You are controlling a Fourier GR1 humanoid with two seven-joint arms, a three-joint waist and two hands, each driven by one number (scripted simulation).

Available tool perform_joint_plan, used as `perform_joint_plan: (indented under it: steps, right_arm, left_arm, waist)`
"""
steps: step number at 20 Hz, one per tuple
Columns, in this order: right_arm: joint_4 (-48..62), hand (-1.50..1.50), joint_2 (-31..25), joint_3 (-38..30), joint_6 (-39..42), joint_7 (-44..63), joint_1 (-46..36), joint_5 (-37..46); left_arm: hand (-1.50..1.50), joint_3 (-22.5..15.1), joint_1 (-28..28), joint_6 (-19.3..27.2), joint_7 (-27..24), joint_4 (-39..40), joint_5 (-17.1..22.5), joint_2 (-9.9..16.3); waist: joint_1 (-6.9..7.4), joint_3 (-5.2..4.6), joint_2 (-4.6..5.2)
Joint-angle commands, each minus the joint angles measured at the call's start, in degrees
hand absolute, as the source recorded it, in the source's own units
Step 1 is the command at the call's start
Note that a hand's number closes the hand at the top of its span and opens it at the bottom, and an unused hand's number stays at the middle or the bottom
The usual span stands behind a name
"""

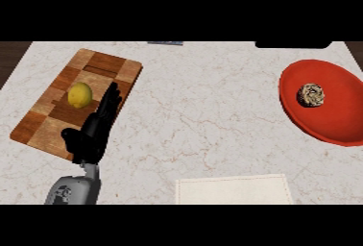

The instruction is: Pick the cupcake from the placemat and place it in the bowl

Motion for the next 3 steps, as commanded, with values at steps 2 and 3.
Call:
perform_joint_plan:
  steps: [2, 3]
  right_arm:
    - [-0.07, -1.5, -2.37, -0.01, 11.88, -11.63, 6.13, -0.91]
    - [-0.4, -1.5, -1.13, 0.79, 10.65, -10.86, 5.44, -0.44]
  left_arm:
    - [0.0, 1.45, 0.79, -1.58, 0.61, -1.82, 1.51, 1.83]
    - [0.0, 0.48, -0.19, -0.82, 1.78, -1.48, 0.57, 1.03]
  waist:
    - [-0.02, 0.1, -0.03]
    - [0.22, 0.09, 0.05]
